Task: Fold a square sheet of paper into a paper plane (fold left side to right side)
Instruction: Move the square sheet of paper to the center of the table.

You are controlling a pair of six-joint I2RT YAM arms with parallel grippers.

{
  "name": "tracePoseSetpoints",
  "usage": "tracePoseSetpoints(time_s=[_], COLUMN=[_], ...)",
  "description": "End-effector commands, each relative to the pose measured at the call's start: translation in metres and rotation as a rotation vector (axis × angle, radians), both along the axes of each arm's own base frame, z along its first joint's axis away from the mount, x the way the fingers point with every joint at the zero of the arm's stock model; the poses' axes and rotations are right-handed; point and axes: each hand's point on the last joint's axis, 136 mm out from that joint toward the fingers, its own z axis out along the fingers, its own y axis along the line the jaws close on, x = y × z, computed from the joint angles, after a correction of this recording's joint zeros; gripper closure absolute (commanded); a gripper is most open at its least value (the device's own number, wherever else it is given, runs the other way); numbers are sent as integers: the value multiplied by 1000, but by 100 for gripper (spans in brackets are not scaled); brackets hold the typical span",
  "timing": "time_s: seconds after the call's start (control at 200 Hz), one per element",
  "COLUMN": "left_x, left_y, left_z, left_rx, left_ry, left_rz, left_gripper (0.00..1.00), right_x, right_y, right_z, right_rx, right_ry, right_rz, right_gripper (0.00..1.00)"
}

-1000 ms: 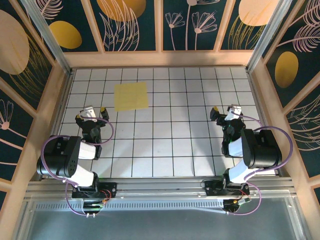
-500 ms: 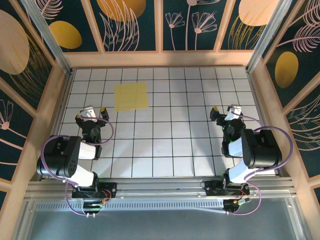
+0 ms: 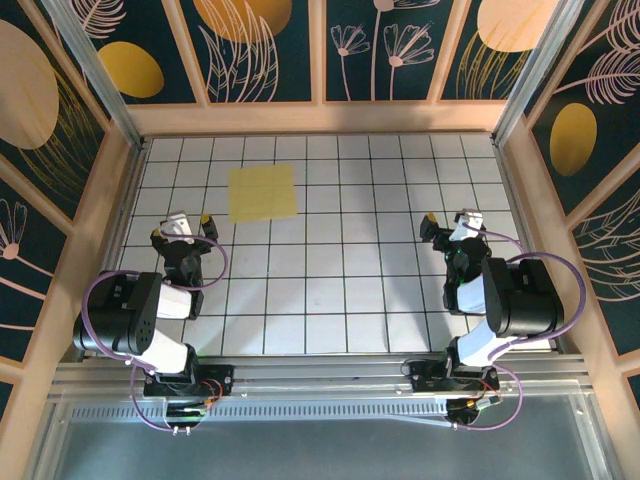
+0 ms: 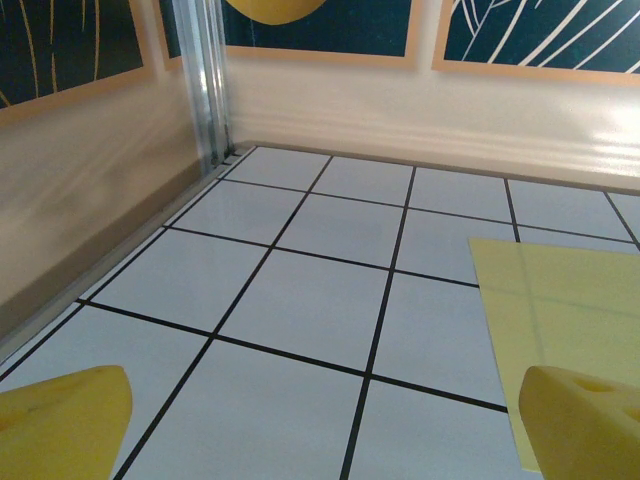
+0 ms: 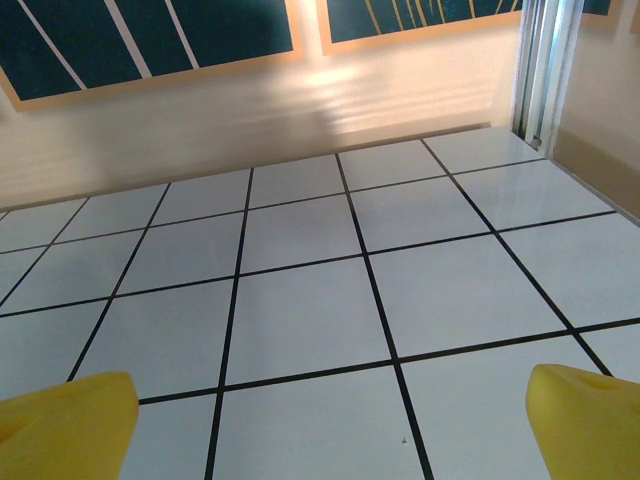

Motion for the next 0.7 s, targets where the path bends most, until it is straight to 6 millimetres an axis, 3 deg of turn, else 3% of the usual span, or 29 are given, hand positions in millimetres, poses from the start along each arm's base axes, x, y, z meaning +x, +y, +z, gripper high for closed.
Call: tracePoseSetpoints(time_s=[0.0, 0.515, 0.696], left_x=[5, 4, 7], left_y=[0, 0, -3], left_z=[17, 17, 42], left_rx=[4, 4, 13], left_ry=[-61, -63, -55], left_rz=[-8, -9, -29], left_gripper=[1, 1, 1], right_x=[5, 4, -7], right_y=[1, 1, 0], right_z=[9, 10, 30], right_rx=[-10, -11, -15], right_ry=[-30, -32, -74], right_rz=[10, 9, -3], right_gripper=[1, 1, 1])
